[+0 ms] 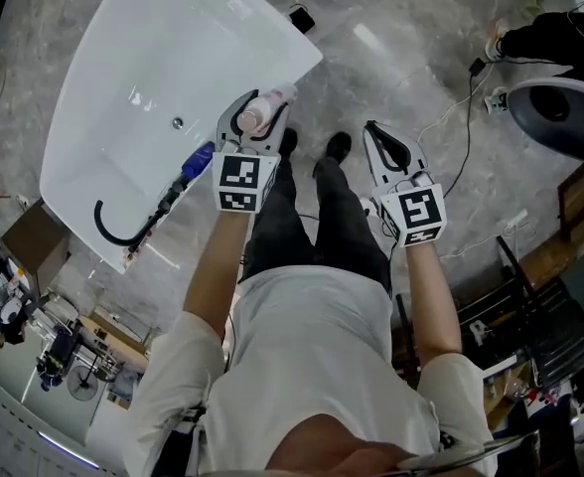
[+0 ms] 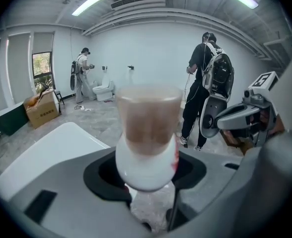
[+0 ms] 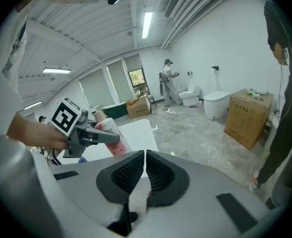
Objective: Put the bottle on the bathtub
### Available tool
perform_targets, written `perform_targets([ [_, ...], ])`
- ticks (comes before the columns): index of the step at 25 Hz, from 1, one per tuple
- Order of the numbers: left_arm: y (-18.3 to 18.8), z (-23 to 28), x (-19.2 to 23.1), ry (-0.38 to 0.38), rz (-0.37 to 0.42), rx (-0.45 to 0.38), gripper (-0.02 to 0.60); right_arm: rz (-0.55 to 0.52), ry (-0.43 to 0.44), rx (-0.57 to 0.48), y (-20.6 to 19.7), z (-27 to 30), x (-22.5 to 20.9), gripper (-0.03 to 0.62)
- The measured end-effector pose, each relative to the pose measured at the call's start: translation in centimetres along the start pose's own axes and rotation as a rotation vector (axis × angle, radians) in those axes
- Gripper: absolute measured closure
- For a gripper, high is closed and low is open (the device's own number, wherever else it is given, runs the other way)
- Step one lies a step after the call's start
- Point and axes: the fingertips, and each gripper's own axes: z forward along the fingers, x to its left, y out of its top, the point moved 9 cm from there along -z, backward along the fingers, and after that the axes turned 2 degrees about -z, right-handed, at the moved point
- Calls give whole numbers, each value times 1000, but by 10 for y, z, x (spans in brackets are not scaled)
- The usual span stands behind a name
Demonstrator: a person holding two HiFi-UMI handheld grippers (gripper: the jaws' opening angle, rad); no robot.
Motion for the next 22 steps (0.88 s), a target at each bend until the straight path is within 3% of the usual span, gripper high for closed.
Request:
perform_targets([
  [8,-33,68,14,36,10,11,359,-1,69,18,-35,53,-27,559],
  [22,-81,156,38,40,53,72,357,34,109,52,-85,112,-49,559],
])
